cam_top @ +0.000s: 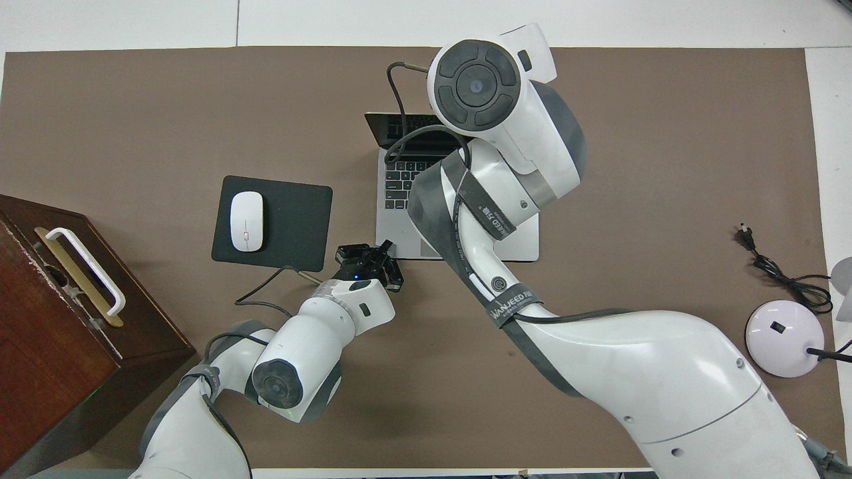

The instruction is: Close laptop with both arms

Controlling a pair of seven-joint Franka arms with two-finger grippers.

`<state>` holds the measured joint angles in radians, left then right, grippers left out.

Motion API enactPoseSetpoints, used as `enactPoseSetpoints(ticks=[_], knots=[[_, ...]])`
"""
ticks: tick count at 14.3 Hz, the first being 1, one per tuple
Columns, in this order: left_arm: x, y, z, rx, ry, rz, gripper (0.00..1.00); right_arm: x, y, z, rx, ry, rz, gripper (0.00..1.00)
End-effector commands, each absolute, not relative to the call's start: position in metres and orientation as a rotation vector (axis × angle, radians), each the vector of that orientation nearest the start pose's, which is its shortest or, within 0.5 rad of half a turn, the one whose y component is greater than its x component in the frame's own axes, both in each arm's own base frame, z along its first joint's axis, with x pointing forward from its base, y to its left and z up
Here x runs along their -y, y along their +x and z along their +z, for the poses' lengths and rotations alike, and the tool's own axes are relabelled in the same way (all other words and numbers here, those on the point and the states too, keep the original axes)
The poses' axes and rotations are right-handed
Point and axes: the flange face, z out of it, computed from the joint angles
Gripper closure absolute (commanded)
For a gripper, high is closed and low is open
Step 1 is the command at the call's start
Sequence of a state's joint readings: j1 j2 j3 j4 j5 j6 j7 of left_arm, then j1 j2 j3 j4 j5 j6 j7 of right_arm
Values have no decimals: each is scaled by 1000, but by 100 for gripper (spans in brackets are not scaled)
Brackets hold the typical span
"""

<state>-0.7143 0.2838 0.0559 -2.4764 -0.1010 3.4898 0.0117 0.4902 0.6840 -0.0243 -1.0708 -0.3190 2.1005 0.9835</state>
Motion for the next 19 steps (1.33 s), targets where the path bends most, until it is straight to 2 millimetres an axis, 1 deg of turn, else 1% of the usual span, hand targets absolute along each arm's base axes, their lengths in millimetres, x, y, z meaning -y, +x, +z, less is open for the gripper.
enactPoseSetpoints(ticks=[1, 4, 5, 10, 11, 12, 14, 16, 19], knots=[[303, 428, 241, -896, -3003, -1099, 100, -346, 704, 457, -640, -2987, -760, 100], [303, 429, 241, -900, -2999, -1099, 100, -347, 703, 448, -643, -2996, -722, 100], [302, 429, 241, -900, -2998, -1097, 100, -346, 702, 447, -646, -2999, -712, 100], [301, 429, 238, -904, -2996, -1089, 100, -349, 692, 445, -693, -3006, -544, 100], [301, 429, 237, -911, -2992, -1087, 100, -351, 690, 447, -697, -2998, -512, 100], [301, 428, 233, -912, -2993, -1073, 100, -358, 685, 445, -691, -2992, -473, 100], [300, 428, 232, -917, -2991, -1070, 100, -368, 678, 444, -687, -2990, -423, 100], [300, 428, 232, -923, -2987, -1070, 100, -371, 675, 442, -701, -2973, -353, 100], [300, 428, 231, -930, -2984, -1068, 100, -372, 670, 430, -726, -2962, -272, 100]])
